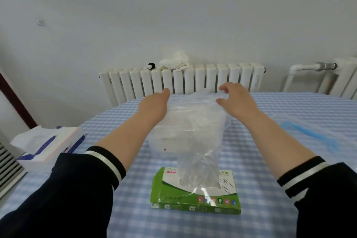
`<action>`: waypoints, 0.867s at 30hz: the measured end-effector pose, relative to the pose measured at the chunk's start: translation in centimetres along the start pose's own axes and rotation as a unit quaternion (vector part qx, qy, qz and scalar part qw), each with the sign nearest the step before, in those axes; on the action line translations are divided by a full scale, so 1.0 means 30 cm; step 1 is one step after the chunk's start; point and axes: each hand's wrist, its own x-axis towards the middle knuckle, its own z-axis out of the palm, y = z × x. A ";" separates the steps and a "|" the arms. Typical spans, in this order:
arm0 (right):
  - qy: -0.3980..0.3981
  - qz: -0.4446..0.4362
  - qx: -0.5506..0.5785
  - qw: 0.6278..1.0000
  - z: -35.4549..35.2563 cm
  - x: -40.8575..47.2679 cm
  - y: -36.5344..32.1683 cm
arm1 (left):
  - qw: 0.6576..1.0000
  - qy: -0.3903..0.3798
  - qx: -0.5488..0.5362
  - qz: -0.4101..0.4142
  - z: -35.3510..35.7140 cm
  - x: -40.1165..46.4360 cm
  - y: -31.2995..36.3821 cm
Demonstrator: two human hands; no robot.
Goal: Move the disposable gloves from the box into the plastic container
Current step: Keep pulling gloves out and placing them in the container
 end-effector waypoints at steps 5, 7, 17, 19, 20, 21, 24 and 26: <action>0.038 -0.050 0.035 0.997 -0.052 -0.064 -0.018 | 0.997 -0.016 0.069 0.027 0.015 0.012 0.002; 0.050 -0.063 0.055 0.995 -0.078 -0.108 -0.026 | 0.996 -0.015 0.083 0.034 0.020 0.007 0.000; 0.029 -0.112 0.171 0.979 -0.122 -0.342 -0.059 | 0.995 -0.061 0.062 0.040 -0.086 -0.036 -0.013; 0.032 -0.117 0.179 0.976 -0.117 -0.360 -0.060 | 0.997 -0.045 0.005 0.067 -0.106 -0.047 0.023; 0.034 -0.120 0.180 0.976 -0.118 -0.362 -0.061 | 0.993 -0.063 -0.024 0.096 -0.113 -0.047 0.047; 0.031 -0.120 0.184 0.975 -0.112 -0.368 -0.062 | 0.986 -0.107 -0.040 0.123 -0.110 -0.054 0.071; 0.020 -0.117 0.204 0.972 -0.109 -0.375 -0.067 | 0.956 -0.236 -0.037 0.169 -0.052 -0.014 0.132; -0.007 -0.115 0.201 0.973 -0.110 -0.381 -0.066 | 0.939 -0.294 -0.021 0.174 0.011 0.028 0.150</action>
